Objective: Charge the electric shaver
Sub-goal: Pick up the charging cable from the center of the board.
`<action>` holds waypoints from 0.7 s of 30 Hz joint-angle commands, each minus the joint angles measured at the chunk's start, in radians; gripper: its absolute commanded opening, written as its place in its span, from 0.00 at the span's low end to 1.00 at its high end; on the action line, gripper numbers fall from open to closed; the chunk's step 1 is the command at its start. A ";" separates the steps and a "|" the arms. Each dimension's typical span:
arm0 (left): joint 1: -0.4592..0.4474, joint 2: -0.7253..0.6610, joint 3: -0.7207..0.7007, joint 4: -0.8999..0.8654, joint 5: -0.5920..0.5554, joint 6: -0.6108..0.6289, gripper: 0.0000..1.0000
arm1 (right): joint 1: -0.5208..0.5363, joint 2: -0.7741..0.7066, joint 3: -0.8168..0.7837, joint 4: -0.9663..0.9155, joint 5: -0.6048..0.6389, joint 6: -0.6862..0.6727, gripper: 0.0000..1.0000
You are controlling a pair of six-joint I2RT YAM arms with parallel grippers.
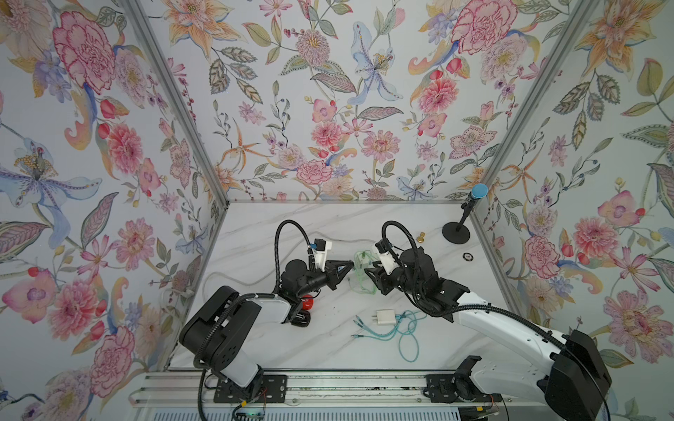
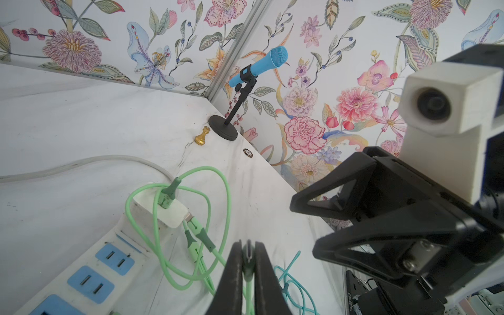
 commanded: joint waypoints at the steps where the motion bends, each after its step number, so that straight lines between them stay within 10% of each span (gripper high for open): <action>1: 0.008 -0.012 -0.004 0.033 0.007 0.001 0.00 | -0.009 0.002 -0.020 0.003 -0.152 -0.031 0.41; 21: -0.001 -0.092 -0.034 -0.030 0.053 0.030 0.00 | -0.075 0.182 0.060 0.088 -0.363 -0.112 0.44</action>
